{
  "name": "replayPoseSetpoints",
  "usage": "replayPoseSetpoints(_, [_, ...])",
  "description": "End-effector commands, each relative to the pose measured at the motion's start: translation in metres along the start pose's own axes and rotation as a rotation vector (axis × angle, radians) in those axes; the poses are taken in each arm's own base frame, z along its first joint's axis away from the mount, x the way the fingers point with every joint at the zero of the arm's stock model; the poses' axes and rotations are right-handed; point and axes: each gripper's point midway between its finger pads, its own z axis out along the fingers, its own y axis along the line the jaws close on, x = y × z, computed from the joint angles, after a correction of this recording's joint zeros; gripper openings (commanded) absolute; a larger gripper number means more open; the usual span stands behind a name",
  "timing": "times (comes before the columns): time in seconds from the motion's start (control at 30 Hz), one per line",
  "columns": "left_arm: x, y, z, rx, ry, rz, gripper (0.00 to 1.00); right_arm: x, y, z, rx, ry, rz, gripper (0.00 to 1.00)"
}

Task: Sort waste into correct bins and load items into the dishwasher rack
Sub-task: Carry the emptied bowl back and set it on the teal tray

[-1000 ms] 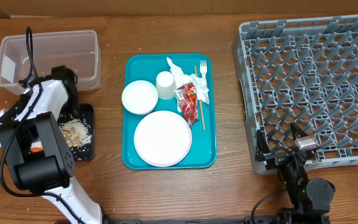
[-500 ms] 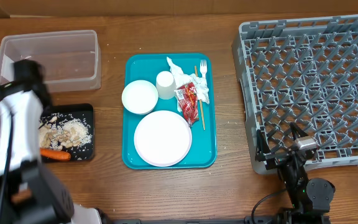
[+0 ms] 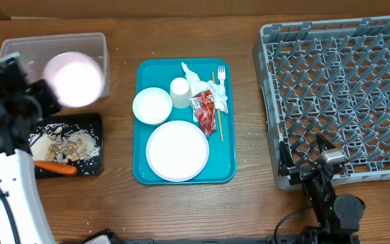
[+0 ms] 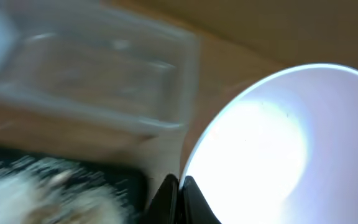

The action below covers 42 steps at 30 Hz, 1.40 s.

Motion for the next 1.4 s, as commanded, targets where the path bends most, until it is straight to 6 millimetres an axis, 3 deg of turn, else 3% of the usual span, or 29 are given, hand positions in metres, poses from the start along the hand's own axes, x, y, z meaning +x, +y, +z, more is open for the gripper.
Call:
replayPoseSetpoints(0.0, [0.001,-0.088,0.011,0.381,0.022,0.151,0.04,0.001,-0.002,0.0,0.007,-0.004,-0.002,1.0])
replayPoseSetpoints(0.07, [0.005,-0.103,0.028,0.417,0.047,0.172,0.04,0.001,-0.002,0.0,0.007,-0.004,-0.002,1.0])
replayPoseSetpoints(0.17, [0.013,-0.135,0.076,0.46,0.077,0.216,0.04,0.002,-0.002,0.0,0.007,-0.004,-0.002,1.0])
replayPoseSetpoints(0.23, [0.011,-0.143,0.102,0.422,0.064,0.2,0.04,0.001,-0.002,0.0,0.007,-0.004,-0.002,1.0])
replayPoseSetpoints(0.33, [-0.001,-0.136,0.143,0.266,-0.009,0.135,0.04,0.001,-0.002,0.0,0.007,-0.004,-0.002,1.0])
replayPoseSetpoints(0.43, [-0.017,-0.122,0.17,0.149,-0.1,0.064,0.04,0.001,-0.002,0.0,0.007,-0.004,-0.002,1.0])
replayPoseSetpoints(0.57, [-0.005,-0.117,0.19,0.133,-0.062,0.007,0.04,0.001,-0.002,0.0,0.007,-0.004,-0.002,1.0])
replayPoseSetpoints(0.67, [0.024,-0.116,0.217,0.118,0.024,-0.029,0.04,0.001,-0.002,0.0,0.007,-0.004,-0.002,1.0])
replayPoseSetpoints(0.77, [0.047,-0.122,0.232,0.116,0.08,-0.019,0.04,0.001,-0.002,0.0,0.007,-0.004,-0.002,1.0])
replayPoseSetpoints(0.87, [0.056,-0.127,0.238,0.084,0.085,0.004,0.04,0.001,-0.002,0.0,0.007,-0.004,-0.002,1.0])
replayPoseSetpoints(1.1, [0.066,-0.106,0.237,-0.125,0.068,0.049,0.05,0.001,-0.002,0.0,0.007,-0.004,-0.002,1.0])
replayPoseSetpoints(1.37, [0.084,-0.098,0.237,-0.155,0.139,0.05,0.12,0.001,-0.002,0.0,0.007,-0.004,-0.002,1.0])
